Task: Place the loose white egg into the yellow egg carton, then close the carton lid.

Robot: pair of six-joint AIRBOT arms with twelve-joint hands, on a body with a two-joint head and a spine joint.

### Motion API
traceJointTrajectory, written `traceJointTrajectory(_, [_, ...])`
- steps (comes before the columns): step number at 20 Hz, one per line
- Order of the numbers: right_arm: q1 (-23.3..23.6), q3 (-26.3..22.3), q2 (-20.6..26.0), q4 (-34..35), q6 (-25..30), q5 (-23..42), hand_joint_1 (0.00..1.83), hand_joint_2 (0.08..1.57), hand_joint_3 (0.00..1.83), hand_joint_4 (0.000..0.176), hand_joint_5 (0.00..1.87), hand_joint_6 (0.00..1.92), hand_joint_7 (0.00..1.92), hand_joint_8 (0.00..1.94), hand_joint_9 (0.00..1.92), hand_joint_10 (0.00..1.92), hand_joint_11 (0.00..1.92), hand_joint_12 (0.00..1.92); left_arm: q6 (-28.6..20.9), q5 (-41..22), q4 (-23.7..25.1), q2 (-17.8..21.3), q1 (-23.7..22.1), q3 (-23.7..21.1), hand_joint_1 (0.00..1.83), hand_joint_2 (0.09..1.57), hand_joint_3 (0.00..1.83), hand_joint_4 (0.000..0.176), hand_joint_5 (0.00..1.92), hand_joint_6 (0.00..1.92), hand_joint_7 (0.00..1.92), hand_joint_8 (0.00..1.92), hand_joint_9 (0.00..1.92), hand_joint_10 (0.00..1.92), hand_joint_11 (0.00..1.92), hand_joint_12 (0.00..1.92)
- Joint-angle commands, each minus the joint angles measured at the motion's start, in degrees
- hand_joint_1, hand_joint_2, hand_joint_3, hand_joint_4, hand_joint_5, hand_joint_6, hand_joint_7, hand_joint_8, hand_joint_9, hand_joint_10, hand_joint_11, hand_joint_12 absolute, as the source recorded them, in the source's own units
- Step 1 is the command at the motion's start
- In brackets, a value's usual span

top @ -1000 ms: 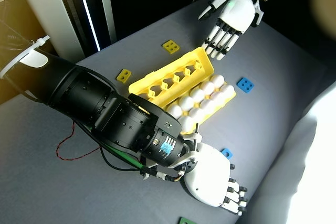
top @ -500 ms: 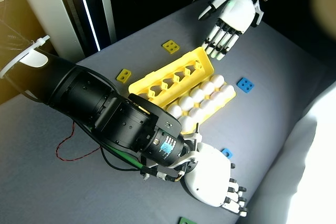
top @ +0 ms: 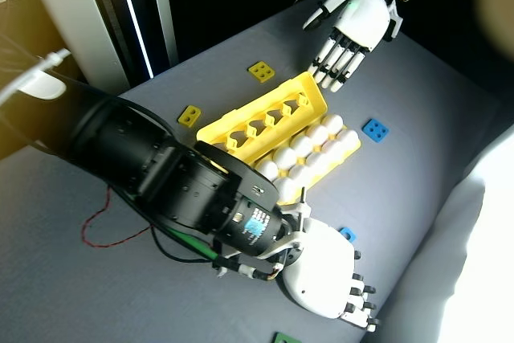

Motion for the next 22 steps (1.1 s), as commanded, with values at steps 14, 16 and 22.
traceJointTrajectory(14, [3.0,-18.8,14.9,-0.1,6.4,14.2,1.12,1.01,0.00,0.084,1.24,0.55,0.31,0.00,0.23,0.00,0.00,0.35,-0.4,-3.3,-3.2,1.1,-0.3,0.1,0.00,1.28,0.00,0.000,0.54,0.00,0.50,0.01,0.42,0.01,0.00,0.65])
traceJointTrajectory(16, [2.1,-19.1,15.3,-0.1,12.0,15.1,1.12,1.01,0.00,0.084,1.24,0.54,0.32,0.00,0.21,0.00,0.00,0.37,-0.4,-3.3,-3.2,1.1,-0.3,0.1,0.00,1.27,0.00,0.000,0.55,0.00,0.52,0.01,0.45,0.01,0.00,0.71])
traceJointTrajectory(22, [-2.4,-19.9,15.5,-21.7,34.8,17.7,1.13,1.00,0.00,0.072,1.26,0.50,0.34,0.00,0.22,0.00,0.00,0.49,-0.4,-3.2,-3.2,1.1,-0.3,0.0,0.00,1.26,0.00,0.000,0.53,0.00,0.49,0.00,0.42,0.00,0.00,0.66])
